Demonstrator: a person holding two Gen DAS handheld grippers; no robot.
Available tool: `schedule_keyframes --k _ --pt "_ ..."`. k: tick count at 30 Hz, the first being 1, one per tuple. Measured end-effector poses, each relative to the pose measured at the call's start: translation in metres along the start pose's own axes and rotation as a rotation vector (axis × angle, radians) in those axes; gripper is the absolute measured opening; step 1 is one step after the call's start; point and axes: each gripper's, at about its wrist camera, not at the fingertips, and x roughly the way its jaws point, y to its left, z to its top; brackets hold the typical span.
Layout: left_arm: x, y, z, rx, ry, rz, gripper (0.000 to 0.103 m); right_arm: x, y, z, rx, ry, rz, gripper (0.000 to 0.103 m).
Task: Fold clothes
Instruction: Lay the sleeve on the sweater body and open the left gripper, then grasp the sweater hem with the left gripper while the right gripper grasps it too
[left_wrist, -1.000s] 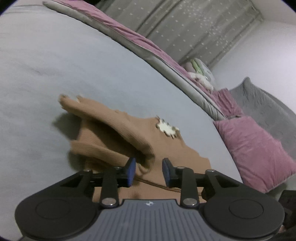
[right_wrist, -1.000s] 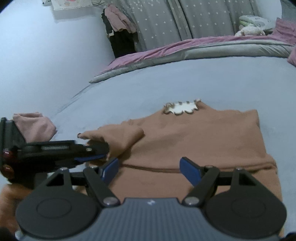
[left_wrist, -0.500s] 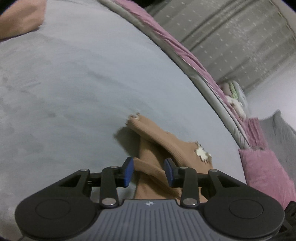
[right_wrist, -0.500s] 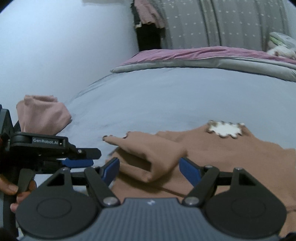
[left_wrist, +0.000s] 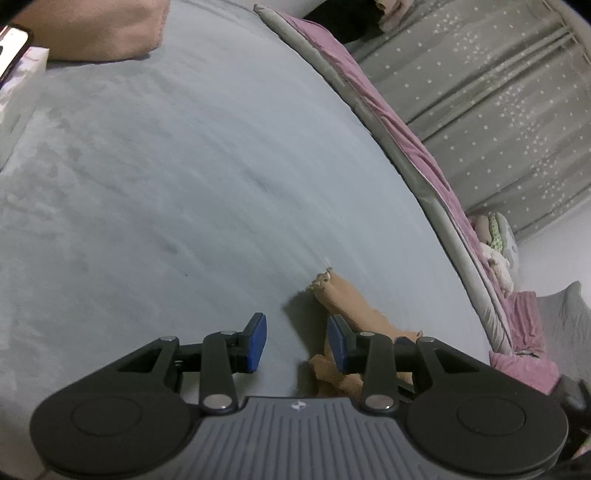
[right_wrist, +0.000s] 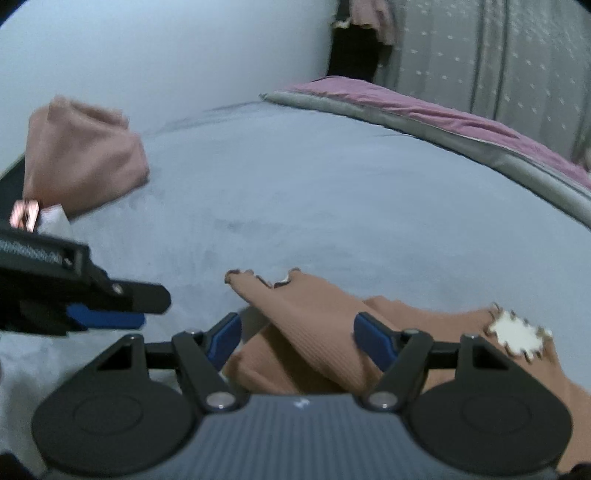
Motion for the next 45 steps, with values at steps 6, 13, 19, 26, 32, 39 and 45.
schedule_keyframes --k 6,13,19,26,32,39,45 --pt "0.005 0.002 0.001 -0.009 0.013 -0.001 0.035 0.033 0.017 0.005 -0.070 0.040 -0.044 0.062" --pt "0.013 0.003 -0.002 -0.008 0.039 -0.004 0.035 0.038 0.016 0.004 -0.055 0.022 -0.049 0.032" --pt "0.023 -0.001 -0.008 0.010 0.068 -0.026 0.034 0.014 0.000 0.007 -0.025 -0.040 -0.064 0.015" --pt "0.037 -0.009 -0.017 0.042 0.098 -0.031 0.032 -0.020 -0.033 0.007 0.051 -0.110 -0.100 0.013" --pt "0.047 -0.002 -0.019 -0.042 0.122 -0.066 0.032 -0.054 -0.065 0.000 0.117 -0.161 -0.129 0.011" --pt "0.056 0.013 -0.021 -0.200 0.129 -0.178 0.032 -0.093 -0.108 -0.025 0.243 -0.228 -0.156 0.010" --pt "0.064 0.017 -0.024 -0.263 0.120 -0.225 0.031 -0.112 -0.152 -0.062 0.391 -0.234 -0.157 0.010"
